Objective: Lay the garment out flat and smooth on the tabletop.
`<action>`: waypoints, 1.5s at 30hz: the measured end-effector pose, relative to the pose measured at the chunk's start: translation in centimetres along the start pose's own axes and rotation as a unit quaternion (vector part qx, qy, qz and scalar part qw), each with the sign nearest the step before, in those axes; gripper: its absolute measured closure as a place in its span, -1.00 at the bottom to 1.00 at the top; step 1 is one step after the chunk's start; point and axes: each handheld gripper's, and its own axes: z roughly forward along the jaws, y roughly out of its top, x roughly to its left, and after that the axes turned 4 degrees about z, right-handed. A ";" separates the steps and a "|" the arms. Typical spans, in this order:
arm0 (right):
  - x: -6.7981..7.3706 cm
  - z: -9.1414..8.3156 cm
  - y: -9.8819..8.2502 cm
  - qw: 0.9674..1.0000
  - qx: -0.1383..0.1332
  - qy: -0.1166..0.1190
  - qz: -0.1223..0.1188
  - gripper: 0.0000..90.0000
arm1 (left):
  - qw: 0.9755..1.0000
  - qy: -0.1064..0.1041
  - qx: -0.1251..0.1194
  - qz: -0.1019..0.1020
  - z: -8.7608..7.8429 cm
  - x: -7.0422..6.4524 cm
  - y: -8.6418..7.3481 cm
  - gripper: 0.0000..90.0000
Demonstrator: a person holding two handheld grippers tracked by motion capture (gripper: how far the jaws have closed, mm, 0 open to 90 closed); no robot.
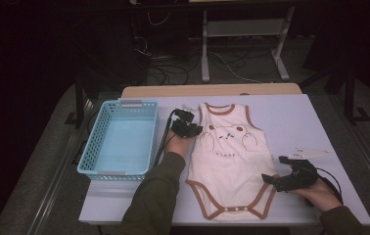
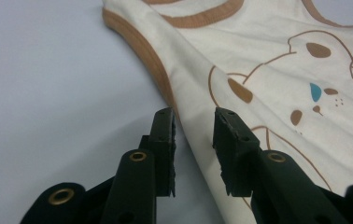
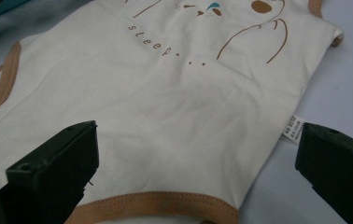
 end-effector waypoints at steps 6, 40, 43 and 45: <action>0.0 0.0 0.0 1.000 0.002 0.000 0.000 -1.00 | 1.000 -0.011 0.003 -0.009 0.0 0.0 -0.5 0.61; -0.1 0.0 0.0 1.000 -0.001 -0.001 0.001 -1.00 | 0.996 -0.055 0.004 0.074 2.5 -5.2 1.8 0.76; -0.1 0.0 0.0 1.000 -0.001 -0.001 0.001 -1.00 | 0.997 -0.046 -0.008 0.069 1.7 -4.6 2.0 0.68; -0.1 0.0 0.0 1.000 0.000 0.000 0.001 -1.00 | 0.997 -0.036 -0.014 0.064 1.1 -4.0 2.1 0.64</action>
